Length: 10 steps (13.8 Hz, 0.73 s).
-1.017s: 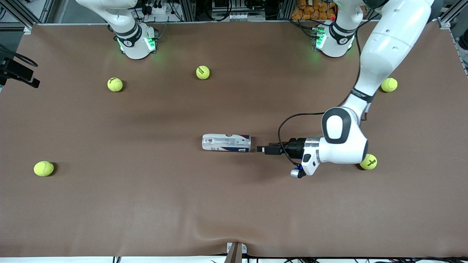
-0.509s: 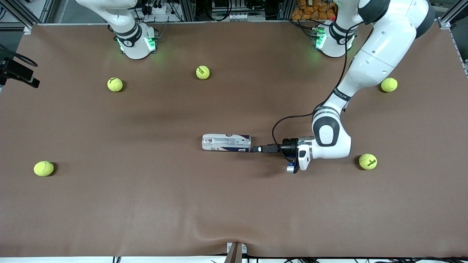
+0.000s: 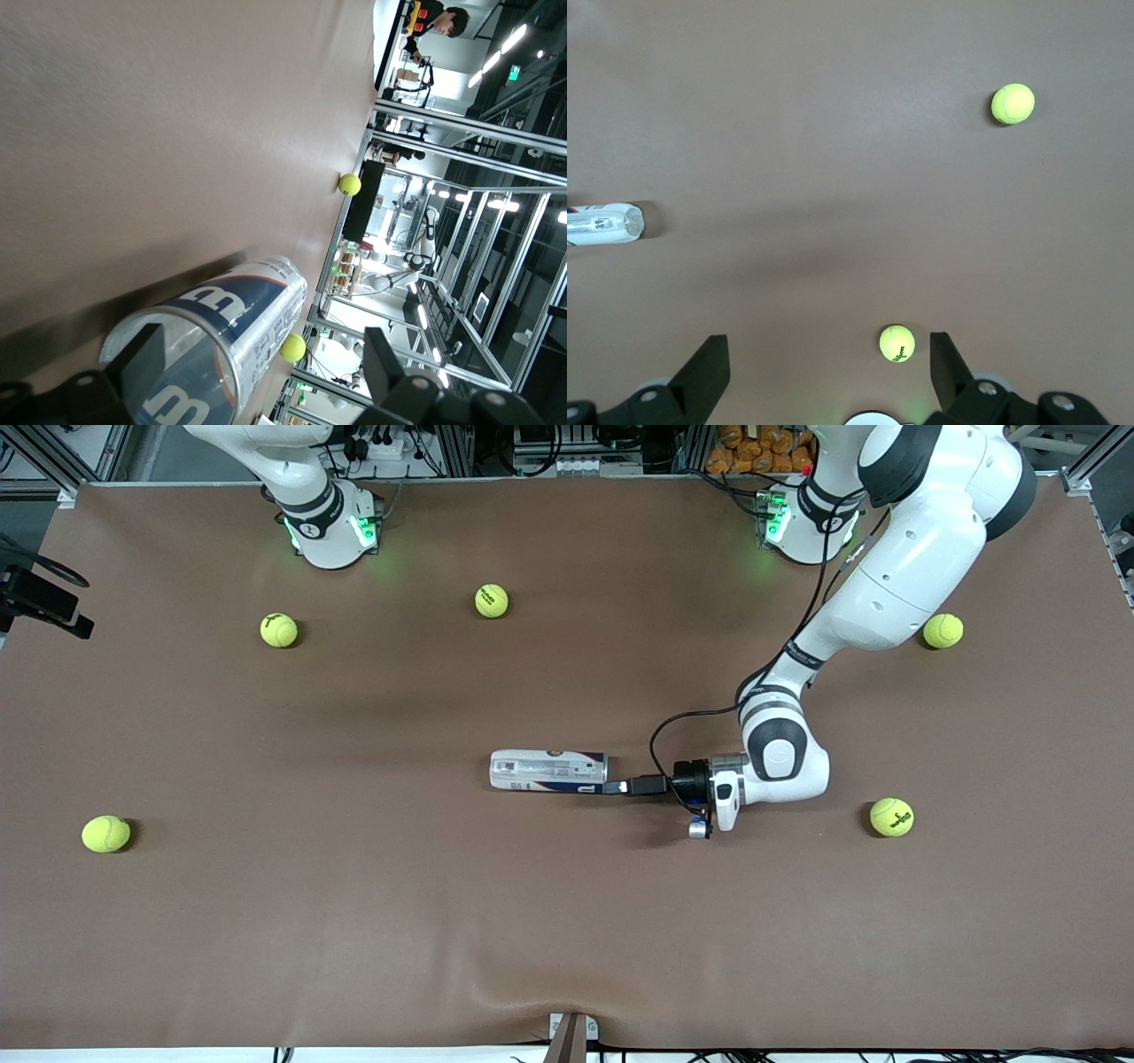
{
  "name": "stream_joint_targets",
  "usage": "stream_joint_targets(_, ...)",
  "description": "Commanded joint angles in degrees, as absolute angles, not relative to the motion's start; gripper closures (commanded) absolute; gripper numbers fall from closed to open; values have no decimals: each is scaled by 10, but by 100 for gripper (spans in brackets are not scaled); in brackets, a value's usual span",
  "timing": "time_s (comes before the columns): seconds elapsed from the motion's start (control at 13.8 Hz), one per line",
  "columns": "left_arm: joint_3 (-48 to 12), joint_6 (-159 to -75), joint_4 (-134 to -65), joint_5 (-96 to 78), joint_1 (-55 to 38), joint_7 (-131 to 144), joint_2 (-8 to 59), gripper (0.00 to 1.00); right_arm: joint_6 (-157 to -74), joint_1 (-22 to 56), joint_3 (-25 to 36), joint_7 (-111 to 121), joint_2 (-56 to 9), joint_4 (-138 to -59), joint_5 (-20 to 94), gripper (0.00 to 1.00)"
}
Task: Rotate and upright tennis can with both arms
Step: 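Close the left gripper on the can's open end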
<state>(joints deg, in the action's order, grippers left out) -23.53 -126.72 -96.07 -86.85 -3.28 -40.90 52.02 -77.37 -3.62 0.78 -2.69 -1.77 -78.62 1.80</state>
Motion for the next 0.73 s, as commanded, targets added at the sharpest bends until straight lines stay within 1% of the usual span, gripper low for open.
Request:
stream_joint_targets(0.0, -236, -1273, -968, -887, -38, -451, 526, 8, -768, -47, -1, -31, -23, -773, 13, 0)
stream_joint_targets(0.22, -236, -1271, -987, -887, -35, -455, 522, 13, -767, -47, -1, -31, -23, -773, 13, 0)
stream_joint_targets(0.58, -236, -1267, -996, -887, -37, -454, 520, 32, -766, -47, -2, -31, -23, -773, 14, 0)
stream_joint_targets(0.65, -236, -1267, -995, -887, -37, -454, 519, 34, -766, -47, -2, -31, -23, -773, 14, 0)
